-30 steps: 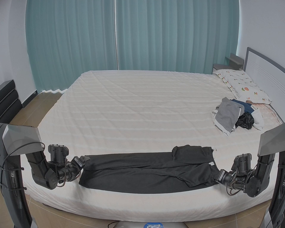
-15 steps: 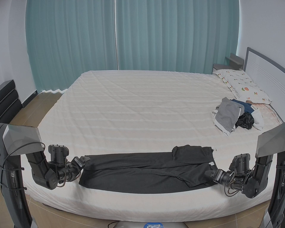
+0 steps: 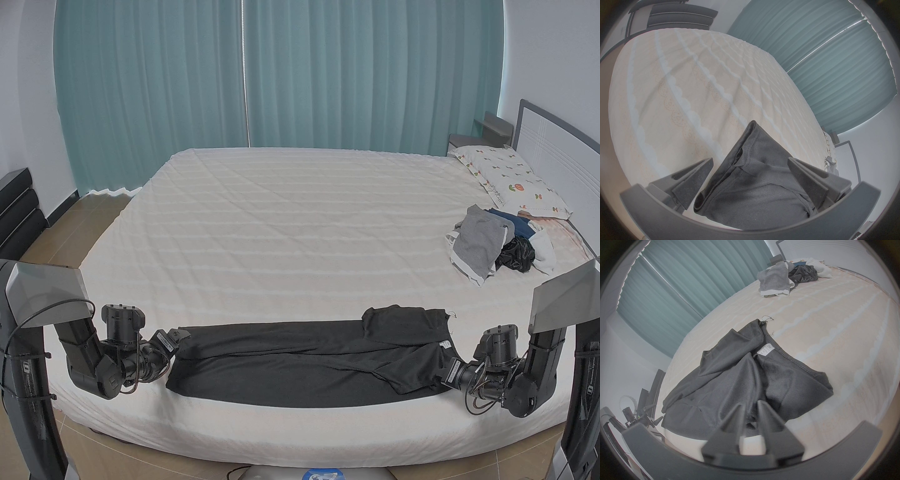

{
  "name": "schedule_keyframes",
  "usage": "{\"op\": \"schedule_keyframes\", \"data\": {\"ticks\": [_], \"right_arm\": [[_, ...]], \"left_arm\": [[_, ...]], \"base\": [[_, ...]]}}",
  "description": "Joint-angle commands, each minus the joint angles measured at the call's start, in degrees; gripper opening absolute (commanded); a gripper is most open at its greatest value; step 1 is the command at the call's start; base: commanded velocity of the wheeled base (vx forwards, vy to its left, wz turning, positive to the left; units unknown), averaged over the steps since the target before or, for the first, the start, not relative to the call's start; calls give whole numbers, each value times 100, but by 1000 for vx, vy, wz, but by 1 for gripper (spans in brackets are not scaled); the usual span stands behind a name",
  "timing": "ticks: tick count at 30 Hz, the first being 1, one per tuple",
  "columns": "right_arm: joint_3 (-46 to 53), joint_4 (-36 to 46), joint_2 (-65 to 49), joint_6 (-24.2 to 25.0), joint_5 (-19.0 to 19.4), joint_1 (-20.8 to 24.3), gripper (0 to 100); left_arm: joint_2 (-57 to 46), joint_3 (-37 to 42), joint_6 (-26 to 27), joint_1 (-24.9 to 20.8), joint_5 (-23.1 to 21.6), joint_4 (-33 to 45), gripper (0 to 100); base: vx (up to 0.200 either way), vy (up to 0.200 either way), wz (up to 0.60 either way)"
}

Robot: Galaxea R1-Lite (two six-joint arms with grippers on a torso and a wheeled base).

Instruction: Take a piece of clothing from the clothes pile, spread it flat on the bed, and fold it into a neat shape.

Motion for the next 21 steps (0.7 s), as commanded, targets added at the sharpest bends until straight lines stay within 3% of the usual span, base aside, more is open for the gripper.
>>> {"op": "schedule_keyframes", "data": {"ticks": [1, 21], "right_arm": [[37, 9, 83, -135, -5, 5, 0], [380, -79, -75, -267, -76, -293, 0]], "left_arm": [[0, 0, -2, -1, -4, -2, 100], [9, 9, -2, 7, -4, -2, 100]], "base": [[0, 0, 0], [0, 0, 0]]}}
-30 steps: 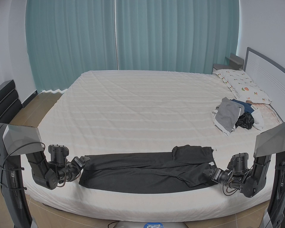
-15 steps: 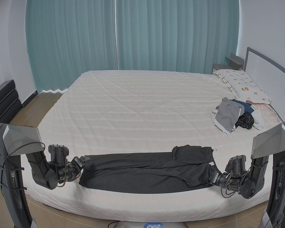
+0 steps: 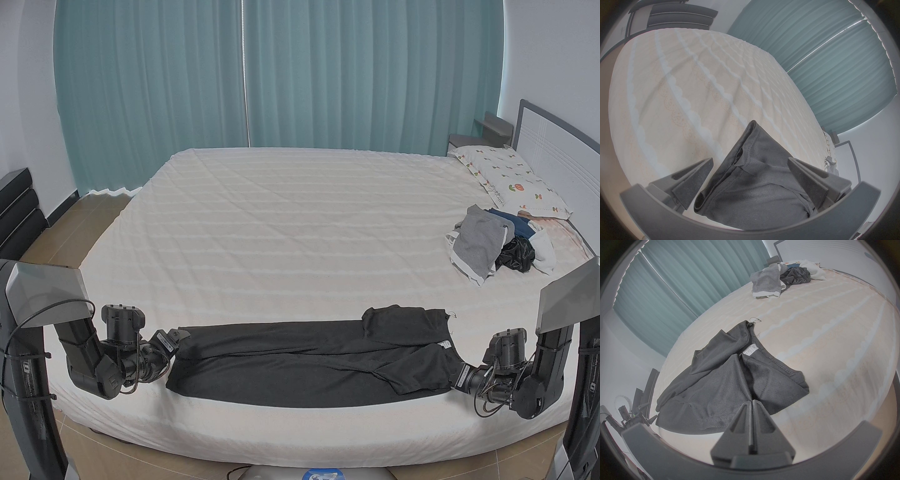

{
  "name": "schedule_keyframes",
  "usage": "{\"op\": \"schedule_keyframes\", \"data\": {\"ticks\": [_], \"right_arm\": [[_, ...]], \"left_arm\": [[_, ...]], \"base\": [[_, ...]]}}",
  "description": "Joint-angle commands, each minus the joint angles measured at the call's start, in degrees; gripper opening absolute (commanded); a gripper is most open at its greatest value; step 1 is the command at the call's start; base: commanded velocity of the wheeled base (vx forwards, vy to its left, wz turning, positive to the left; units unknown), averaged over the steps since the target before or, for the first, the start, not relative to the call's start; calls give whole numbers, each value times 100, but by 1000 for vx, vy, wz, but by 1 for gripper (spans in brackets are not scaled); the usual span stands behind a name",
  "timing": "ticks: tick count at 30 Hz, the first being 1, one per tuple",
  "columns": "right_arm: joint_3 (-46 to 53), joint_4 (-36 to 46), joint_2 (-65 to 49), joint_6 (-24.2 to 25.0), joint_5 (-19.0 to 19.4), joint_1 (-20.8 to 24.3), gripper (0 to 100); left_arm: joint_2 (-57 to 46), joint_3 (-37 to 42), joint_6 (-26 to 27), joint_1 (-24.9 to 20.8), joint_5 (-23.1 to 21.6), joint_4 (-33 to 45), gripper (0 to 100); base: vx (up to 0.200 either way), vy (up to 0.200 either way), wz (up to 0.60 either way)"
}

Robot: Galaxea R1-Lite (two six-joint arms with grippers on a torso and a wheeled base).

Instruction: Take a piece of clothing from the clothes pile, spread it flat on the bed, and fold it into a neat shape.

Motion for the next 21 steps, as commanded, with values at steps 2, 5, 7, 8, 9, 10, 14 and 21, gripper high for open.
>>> {"op": "schedule_keyframes", "data": {"ticks": [2, 5, 7, 8, 9, 10, 14, 21], "right_arm": [[30, 1, -28, -52, -31, -31, 0], [92, 9, -19, -114, -75, -39, 0], [197, -17, -19, -131, -84, -39, 100], [197, -43, -19, -114, -84, -39, 100], [215, -122, -28, -105, -93, -39, 100], [267, -254, -54, -96, -84, -39, 100], [681, -896, -221, -52, -75, -31, 100], [1384, -1485, -467, 695, -75, 31, 100]], "left_arm": [[9, 4, -2, 1, -1, -2, 100], [-17, -5, -2, 1, -10, -2, 100], [-35, 4, 6, 1, -10, -2, 100], [-44, 4, 6, 1, -10, -11, 100], [-61, -5, 6, 1, -10, -11, 100], [-61, -5, 15, 1, -10, -11, 100], [-96, 65, 208, -7, -10, -20, 100], [-246, 136, 244, 10, 7, -108, 100]], "base": [[0, 0, 0], [0, 0, 0], [0, 0, 0], [0, 0, 0], [0, 0, 0], [0, 0, 0], [0, 0, 0], [0, 0, 0]]}}
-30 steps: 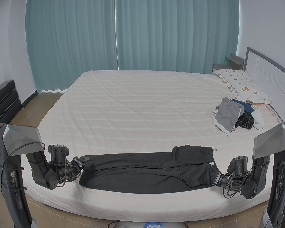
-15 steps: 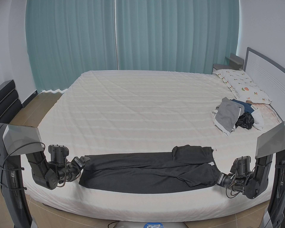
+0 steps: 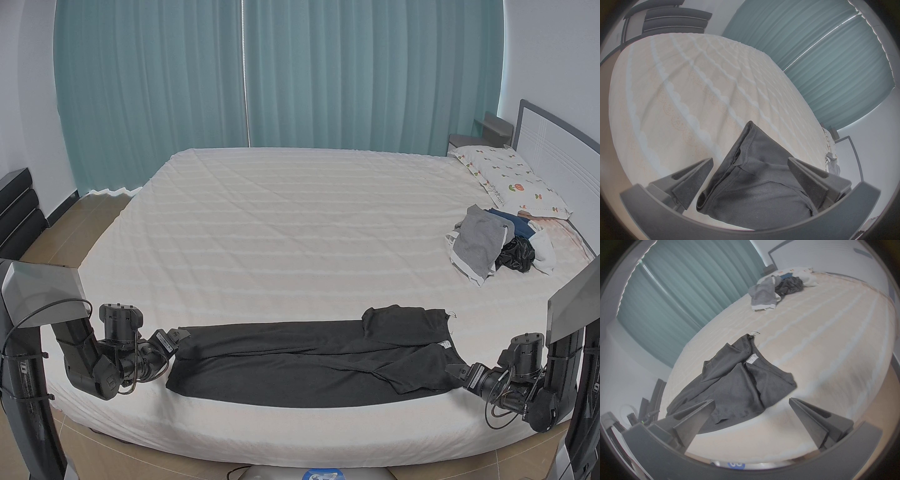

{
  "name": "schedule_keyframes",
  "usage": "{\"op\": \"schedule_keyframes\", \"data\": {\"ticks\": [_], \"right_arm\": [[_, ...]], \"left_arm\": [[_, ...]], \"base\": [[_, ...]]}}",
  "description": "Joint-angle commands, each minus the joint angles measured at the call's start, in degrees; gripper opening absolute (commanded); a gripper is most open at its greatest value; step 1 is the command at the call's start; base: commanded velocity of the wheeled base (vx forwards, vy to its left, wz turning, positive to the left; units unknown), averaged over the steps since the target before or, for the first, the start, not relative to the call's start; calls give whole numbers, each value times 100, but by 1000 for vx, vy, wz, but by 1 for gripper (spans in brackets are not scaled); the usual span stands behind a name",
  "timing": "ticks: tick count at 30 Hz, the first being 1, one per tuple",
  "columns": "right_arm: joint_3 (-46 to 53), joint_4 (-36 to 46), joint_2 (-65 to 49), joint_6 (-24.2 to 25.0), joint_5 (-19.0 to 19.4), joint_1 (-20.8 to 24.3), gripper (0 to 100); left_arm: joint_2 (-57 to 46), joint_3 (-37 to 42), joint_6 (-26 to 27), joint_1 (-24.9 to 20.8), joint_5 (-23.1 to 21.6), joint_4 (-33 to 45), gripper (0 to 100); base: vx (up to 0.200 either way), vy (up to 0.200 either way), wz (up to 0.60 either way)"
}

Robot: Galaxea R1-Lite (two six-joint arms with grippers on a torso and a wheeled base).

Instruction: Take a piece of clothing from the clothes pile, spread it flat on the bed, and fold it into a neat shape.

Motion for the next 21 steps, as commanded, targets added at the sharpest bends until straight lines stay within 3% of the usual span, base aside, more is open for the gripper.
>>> {"op": "schedule_keyframes", "data": {"ticks": [1, 8, 10, 16, 21], "right_arm": [[322, -97, -253, 344, 2, 48, 100], [322, -80, -384, 476, 2, 57, 100], [313, -80, -384, 484, 2, 57, 100], [322, -80, -349, 528, 2, 92, 100], [322, -80, -358, 537, 2, 153, 100]], "left_arm": [[-134, 42, -38, 14, 16, -62, 100], [-151, 130, 24, -21, -2, -105, 100], [-142, 130, 32, -21, 7, -114, 100], [121, 288, 1026, -4, -11, -158, 100], [543, 358, 1439, -65, -2, -677, 100]], "base": [[0, 0, 0], [171, 0, 0], [0, 0, 0], [0, 0, 0], [0, 0, 0]]}}
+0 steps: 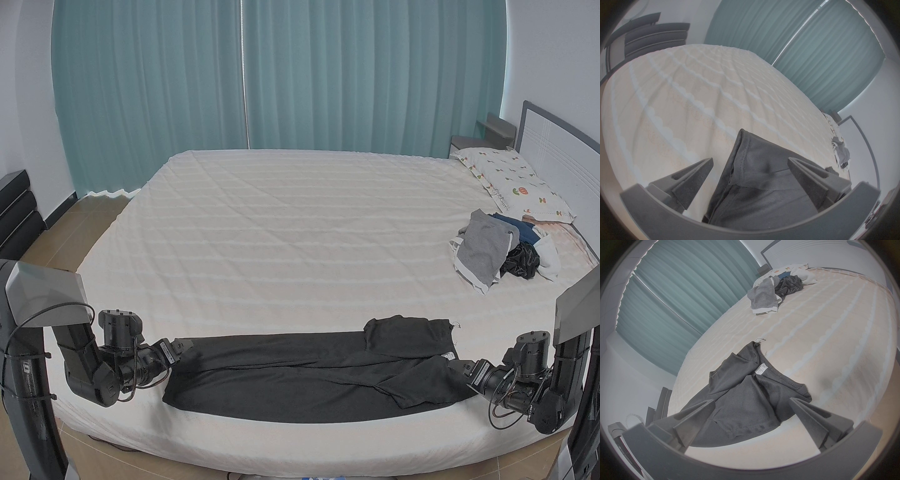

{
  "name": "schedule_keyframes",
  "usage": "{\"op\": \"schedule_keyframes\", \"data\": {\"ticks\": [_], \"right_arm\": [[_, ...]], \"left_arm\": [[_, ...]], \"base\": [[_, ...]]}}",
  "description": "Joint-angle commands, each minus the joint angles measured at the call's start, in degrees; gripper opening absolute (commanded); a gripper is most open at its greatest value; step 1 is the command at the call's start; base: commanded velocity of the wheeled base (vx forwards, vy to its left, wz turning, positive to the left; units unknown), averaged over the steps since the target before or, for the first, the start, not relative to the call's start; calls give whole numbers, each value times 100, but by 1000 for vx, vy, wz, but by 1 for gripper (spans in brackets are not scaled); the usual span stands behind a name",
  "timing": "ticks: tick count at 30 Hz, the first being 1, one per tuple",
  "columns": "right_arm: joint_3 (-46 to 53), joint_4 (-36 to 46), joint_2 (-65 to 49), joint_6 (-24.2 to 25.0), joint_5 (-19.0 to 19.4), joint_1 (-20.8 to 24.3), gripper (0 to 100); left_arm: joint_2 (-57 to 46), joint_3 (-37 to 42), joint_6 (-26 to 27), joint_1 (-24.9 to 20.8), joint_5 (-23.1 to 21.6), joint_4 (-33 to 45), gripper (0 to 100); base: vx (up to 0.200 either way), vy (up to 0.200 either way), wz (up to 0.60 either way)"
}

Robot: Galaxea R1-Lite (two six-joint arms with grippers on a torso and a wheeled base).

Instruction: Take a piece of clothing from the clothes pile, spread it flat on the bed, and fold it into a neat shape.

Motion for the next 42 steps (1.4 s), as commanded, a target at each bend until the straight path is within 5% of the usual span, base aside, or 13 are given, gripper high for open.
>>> {"op": "schedule_keyframes", "data": {"ticks": [1, 11, 42], "right_arm": [[101, -49, 11, 7, 2, 62, 100], [101, -49, 99, 95, -7, 229, 100], [101, -49, 38, 95, -25, 238, 100]], "left_arm": [[459, 87, 195, -47, 3, -324, 100], [916, 237, 230, -478, 21, -1107, 100], [1021, 105, 468, -258, 82, -1265, 100]], "base": [[0, 0, 0], [0, 0, 0], [0, 0, 0]]}}
